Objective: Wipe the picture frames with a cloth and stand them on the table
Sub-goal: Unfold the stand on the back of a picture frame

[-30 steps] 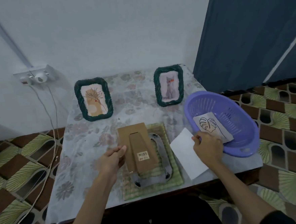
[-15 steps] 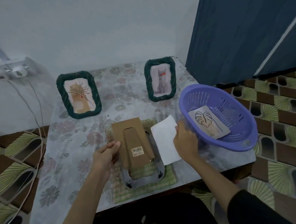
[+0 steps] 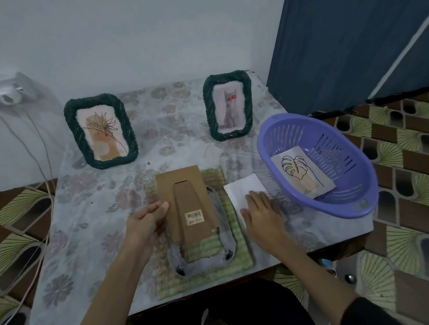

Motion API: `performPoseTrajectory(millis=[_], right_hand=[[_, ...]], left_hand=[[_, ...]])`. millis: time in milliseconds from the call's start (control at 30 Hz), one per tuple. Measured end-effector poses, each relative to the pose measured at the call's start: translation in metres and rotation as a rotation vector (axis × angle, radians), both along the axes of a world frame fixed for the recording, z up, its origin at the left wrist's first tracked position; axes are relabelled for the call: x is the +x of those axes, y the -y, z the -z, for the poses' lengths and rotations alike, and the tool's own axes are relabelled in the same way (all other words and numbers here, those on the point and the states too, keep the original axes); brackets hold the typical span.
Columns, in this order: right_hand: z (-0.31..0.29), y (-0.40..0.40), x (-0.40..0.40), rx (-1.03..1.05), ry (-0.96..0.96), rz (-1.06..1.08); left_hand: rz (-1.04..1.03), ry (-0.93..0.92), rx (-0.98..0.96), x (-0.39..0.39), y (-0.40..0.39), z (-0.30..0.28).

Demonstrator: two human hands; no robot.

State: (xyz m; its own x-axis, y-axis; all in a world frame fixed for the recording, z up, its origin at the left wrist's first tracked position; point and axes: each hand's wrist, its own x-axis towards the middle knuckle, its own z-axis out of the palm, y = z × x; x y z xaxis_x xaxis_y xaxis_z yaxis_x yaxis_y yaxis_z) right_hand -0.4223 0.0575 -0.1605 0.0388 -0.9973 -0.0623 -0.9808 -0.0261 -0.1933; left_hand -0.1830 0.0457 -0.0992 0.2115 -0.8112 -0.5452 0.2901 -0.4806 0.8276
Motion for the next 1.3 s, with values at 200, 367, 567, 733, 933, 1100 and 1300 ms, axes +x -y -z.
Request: performPoseTrajectory(millis=[200, 367, 567, 733, 933, 1100, 1300], right_hand=[[-0.009, 0.008, -0.006, 0.075, -0.002, 0.132], [-0.039, -0.002, -0.008, -0.521, 0.133, -0.005], [-0.071, -0.007, -0.061, -0.126, 0.068, 0.305], [-0.104, -0.008, -0.058, -0.212, 0.210, 0.296], [-0.094, -0.024, -0.027, -0.130, 0.291, 0.161], [-0.085, -0.037, 0.001, -0.065, 0.128, 0.142], [-0.118, -0.047, 0.083, -0.076, 0.559, 0.060]], left_hand=[[-0.014, -0.001, 0.007, -0.004, -0.006, -0.006], [-0.016, -0.013, -0.003, -0.006, -0.012, -0.014], [-0.019, -0.038, -0.010, -0.004, -0.027, -0.027], [-0.057, -0.054, -0.022, 0.005, -0.041, -0.039], [-0.082, -0.061, -0.029, 0.011, -0.054, -0.049], [-0.104, -0.052, -0.061, 0.028, -0.066, -0.056], [-0.139, -0.058, -0.050, 0.059, -0.077, -0.061]])
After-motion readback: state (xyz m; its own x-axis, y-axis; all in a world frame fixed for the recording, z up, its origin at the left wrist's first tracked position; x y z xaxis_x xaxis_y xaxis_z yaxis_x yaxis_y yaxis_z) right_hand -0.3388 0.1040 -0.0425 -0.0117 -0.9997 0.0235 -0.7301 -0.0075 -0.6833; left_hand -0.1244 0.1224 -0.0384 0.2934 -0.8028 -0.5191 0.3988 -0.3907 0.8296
